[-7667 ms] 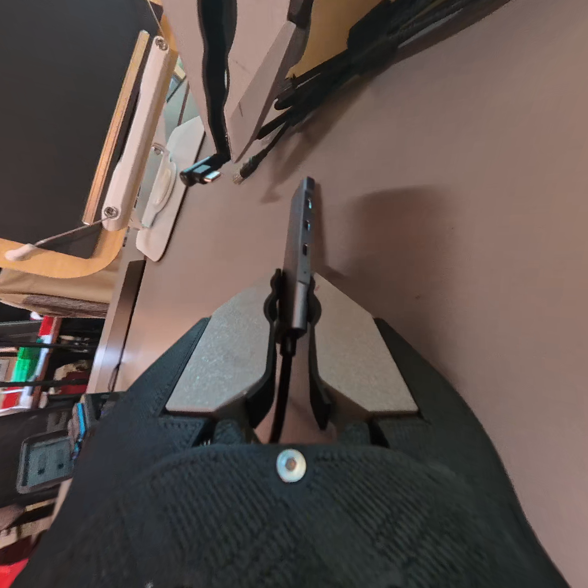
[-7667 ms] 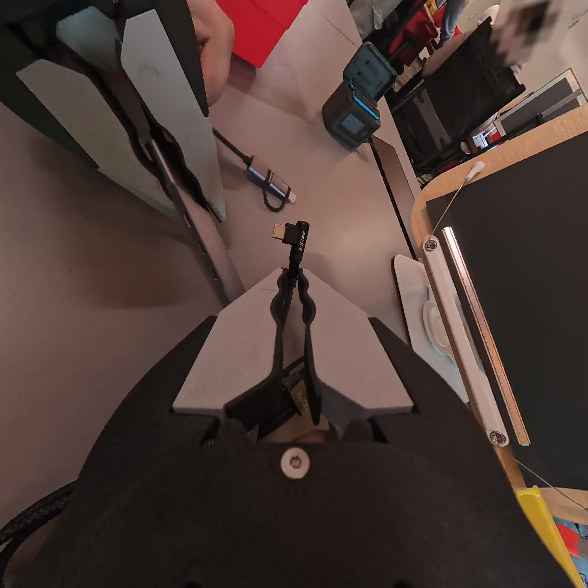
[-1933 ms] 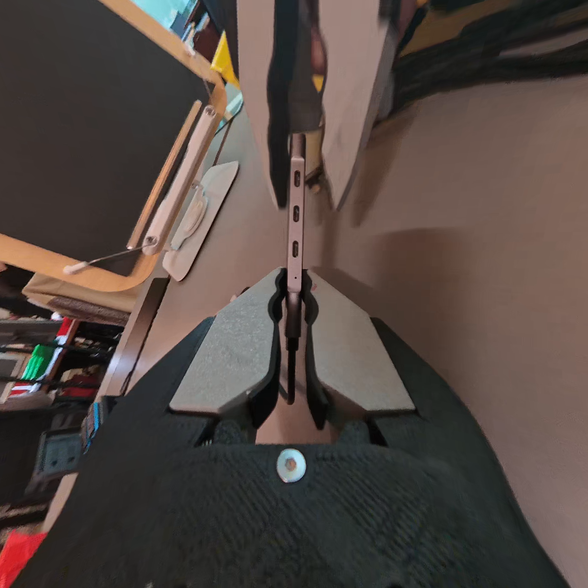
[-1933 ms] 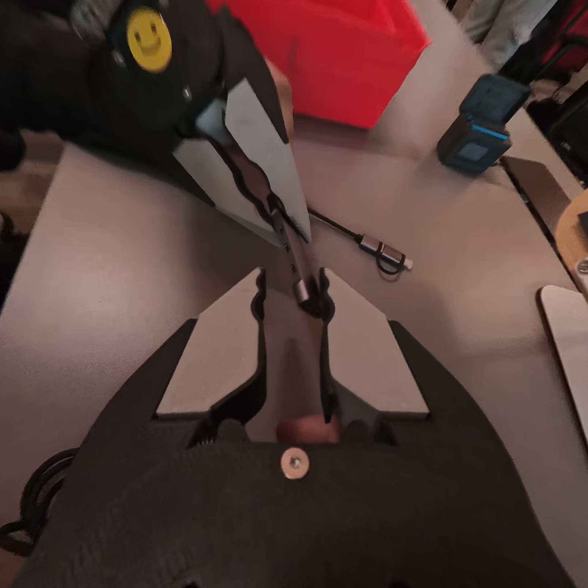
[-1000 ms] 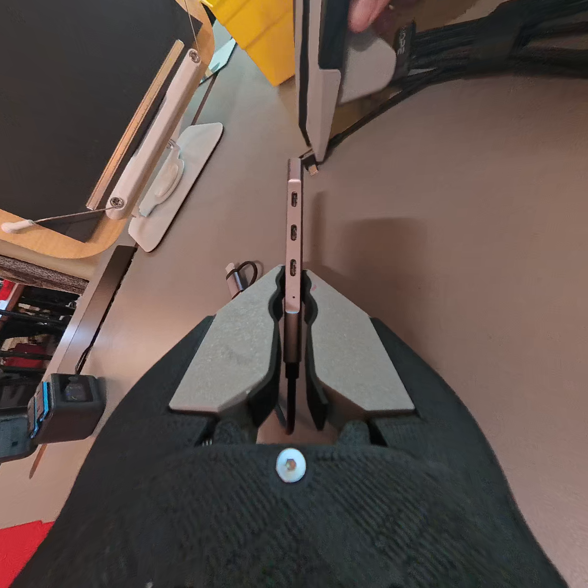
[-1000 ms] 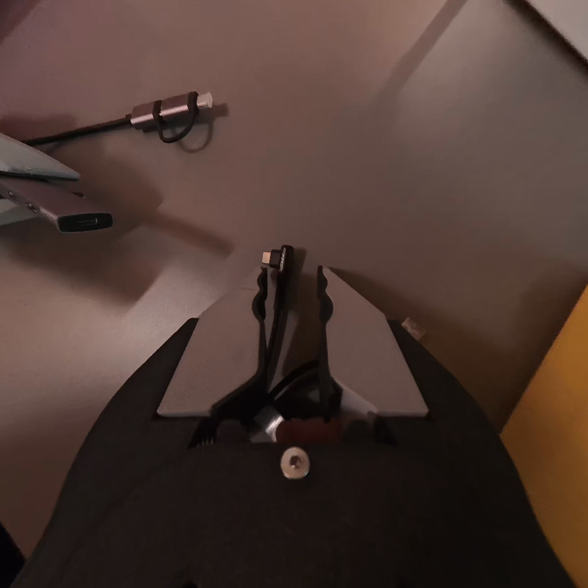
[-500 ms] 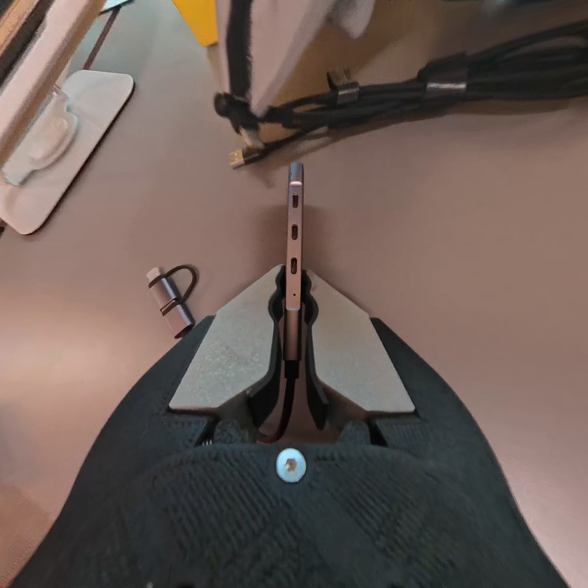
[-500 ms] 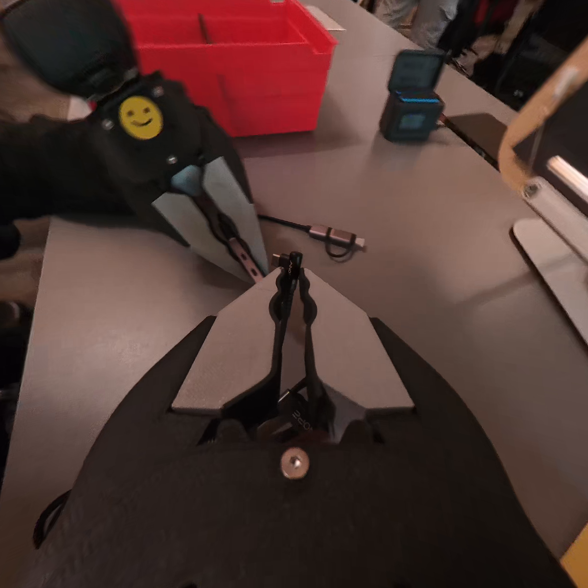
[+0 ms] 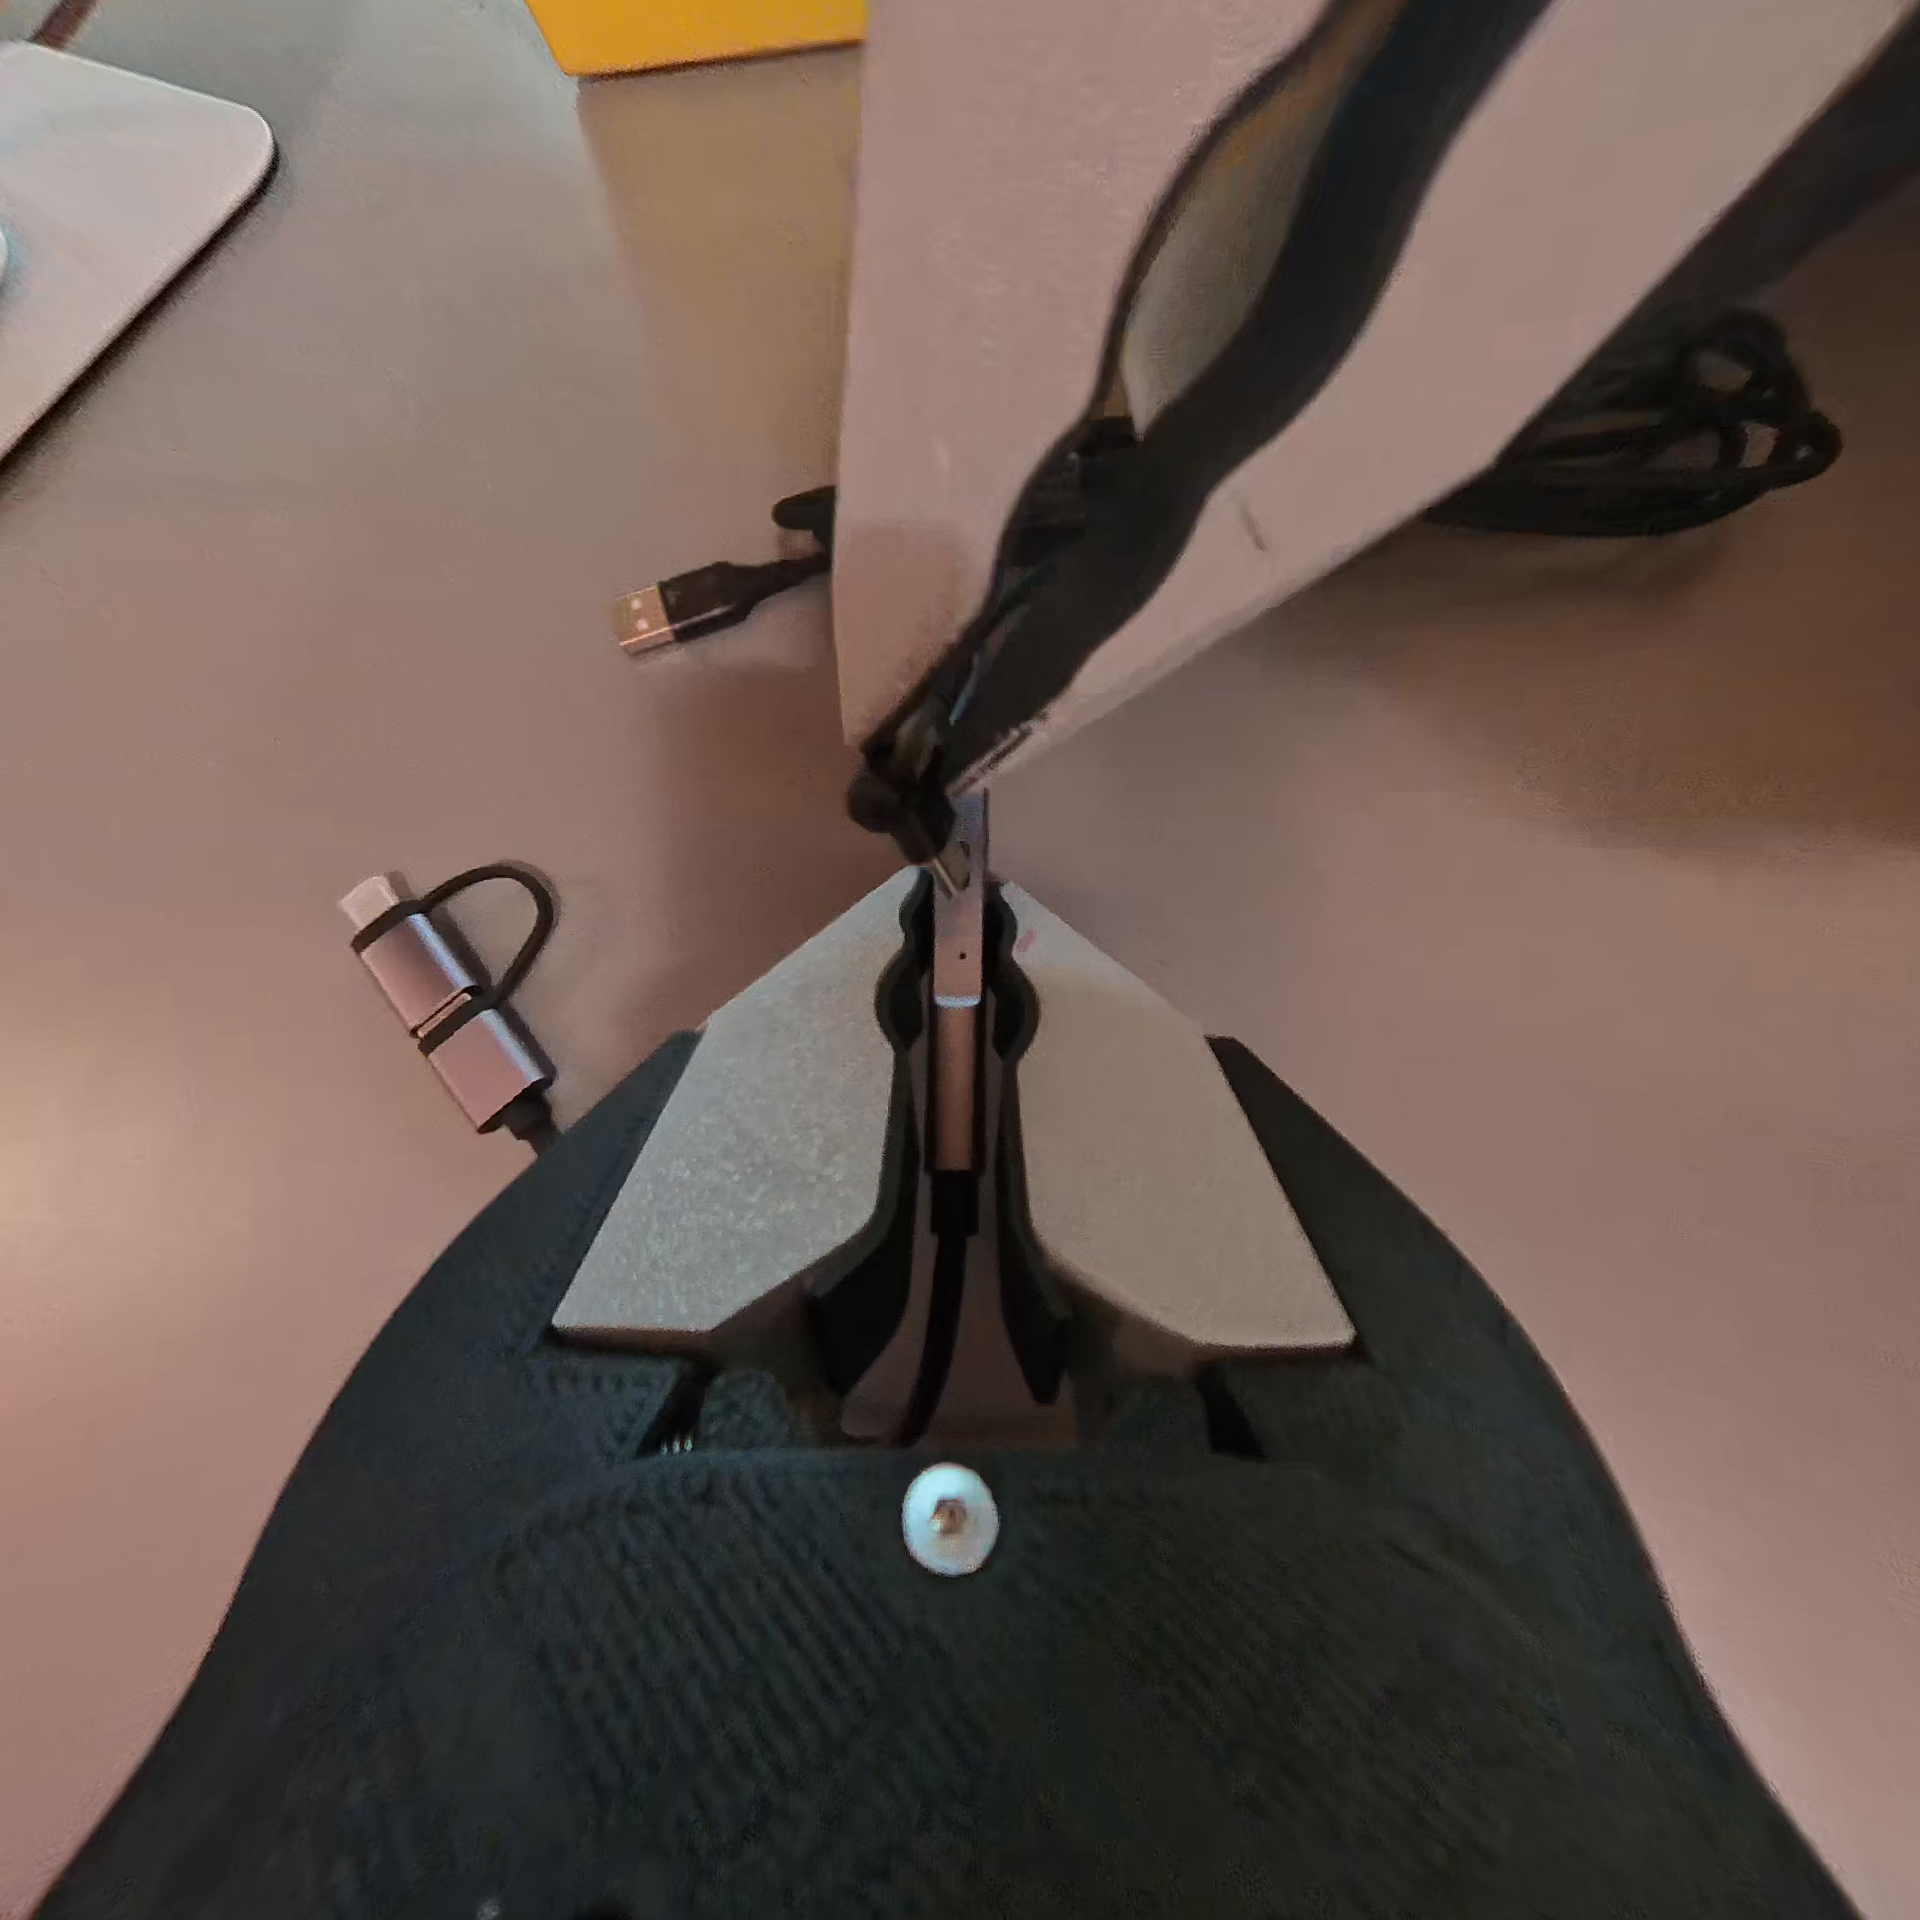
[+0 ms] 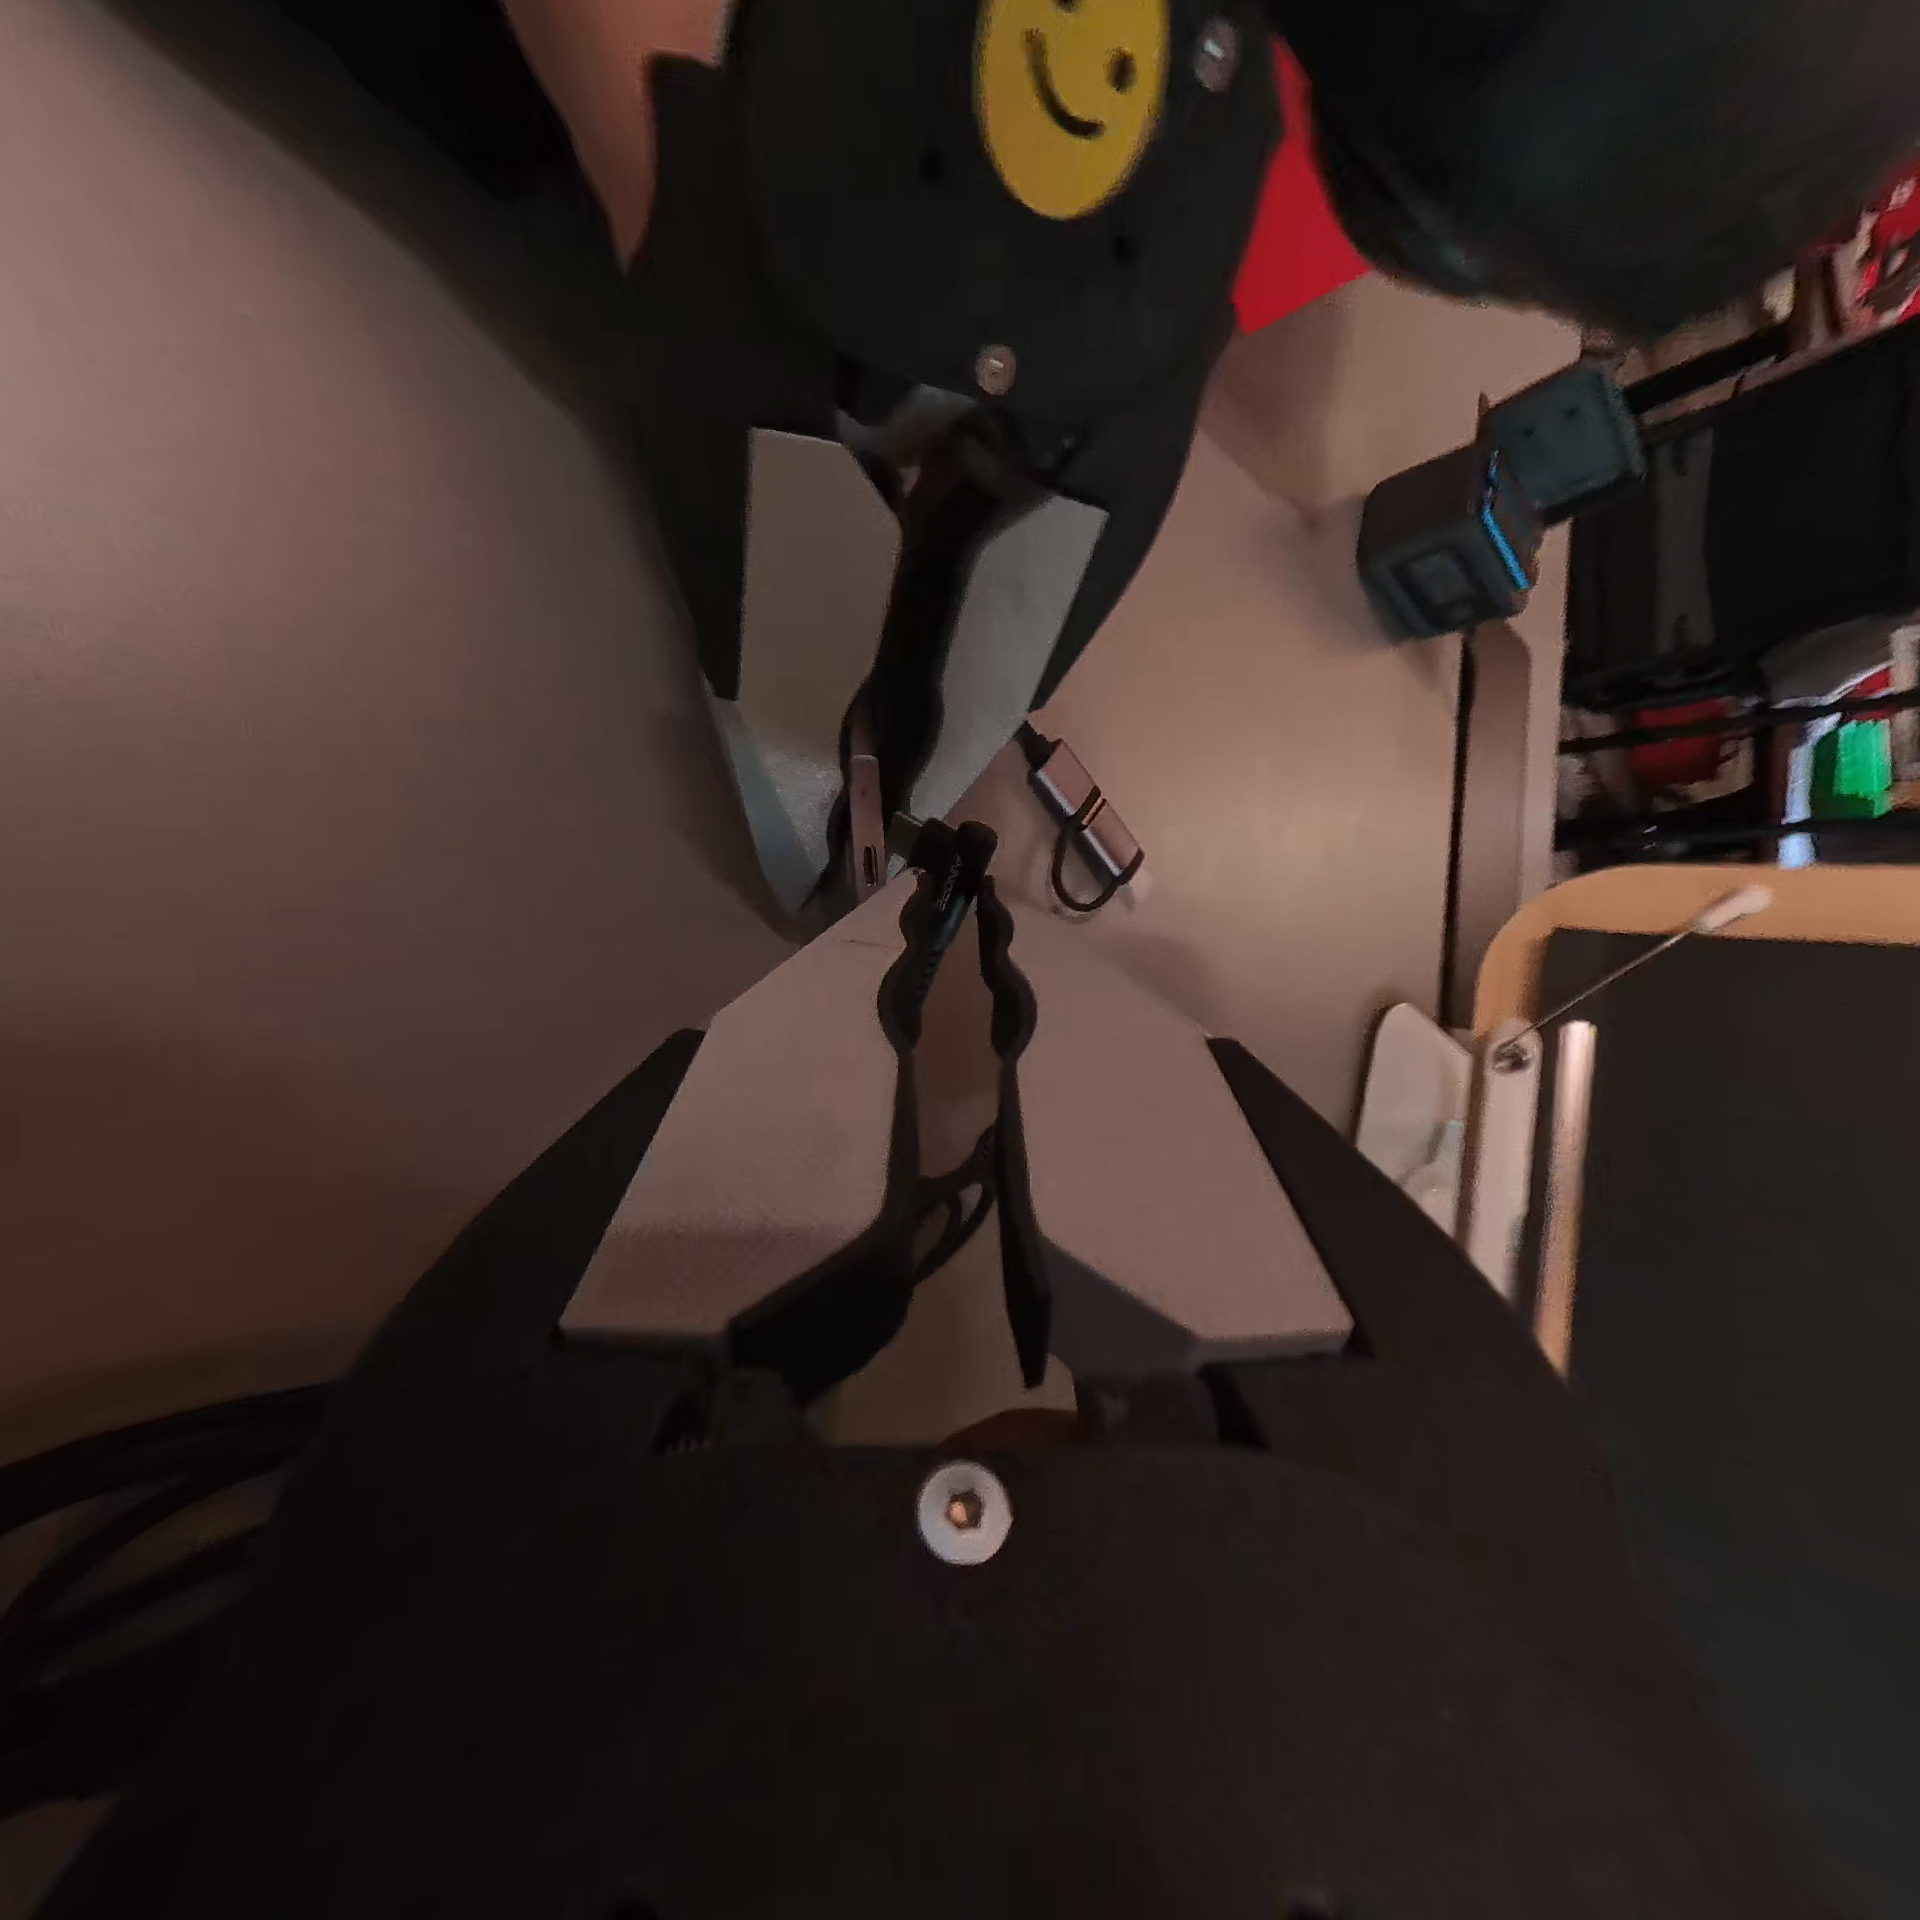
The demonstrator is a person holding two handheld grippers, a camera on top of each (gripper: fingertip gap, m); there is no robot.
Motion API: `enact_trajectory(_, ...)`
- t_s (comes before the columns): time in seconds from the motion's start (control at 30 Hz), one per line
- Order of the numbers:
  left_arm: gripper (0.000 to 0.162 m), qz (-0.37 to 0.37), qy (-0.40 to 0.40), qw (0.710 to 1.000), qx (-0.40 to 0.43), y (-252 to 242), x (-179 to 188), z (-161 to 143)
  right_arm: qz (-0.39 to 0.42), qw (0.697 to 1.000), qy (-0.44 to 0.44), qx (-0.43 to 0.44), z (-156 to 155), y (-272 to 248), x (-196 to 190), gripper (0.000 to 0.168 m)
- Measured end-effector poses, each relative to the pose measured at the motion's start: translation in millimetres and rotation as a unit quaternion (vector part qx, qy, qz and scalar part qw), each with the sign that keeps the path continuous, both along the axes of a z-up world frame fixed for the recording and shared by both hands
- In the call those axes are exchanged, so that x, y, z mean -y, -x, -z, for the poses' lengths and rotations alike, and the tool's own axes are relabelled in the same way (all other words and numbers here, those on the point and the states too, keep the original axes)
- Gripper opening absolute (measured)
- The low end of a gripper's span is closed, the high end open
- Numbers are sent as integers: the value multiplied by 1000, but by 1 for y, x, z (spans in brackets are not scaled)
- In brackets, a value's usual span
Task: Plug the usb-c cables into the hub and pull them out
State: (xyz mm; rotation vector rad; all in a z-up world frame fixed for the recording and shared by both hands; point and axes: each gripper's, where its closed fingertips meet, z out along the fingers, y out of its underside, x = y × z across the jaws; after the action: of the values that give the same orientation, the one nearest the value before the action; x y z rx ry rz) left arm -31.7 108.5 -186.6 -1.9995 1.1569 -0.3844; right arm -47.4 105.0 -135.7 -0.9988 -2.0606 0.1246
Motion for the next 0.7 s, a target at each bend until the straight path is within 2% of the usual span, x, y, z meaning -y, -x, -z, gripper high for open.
enact_trajectory(0.13, 8, -5, 22, 999, 25, 0, 1, -3, -21, 994, -97, 35, 4, -2, -4, 5)
enact_trajectory(0.37, 7, -10, 33, 999, 39, 0, 2, -5, -45, 984, -160, 68, 4, -1, -2, 6)
enact_trajectory(0.5, 7, -12, 61, 996, 66, -1, 4, -6, -59, 968, -235, 65, 4, -2, -1, 6)
enact_trajectory(0.7, 7, -3, 63, 997, 54, -5, 6, -2, -77, 951, -290, 73, 7, -6, 1, 6)
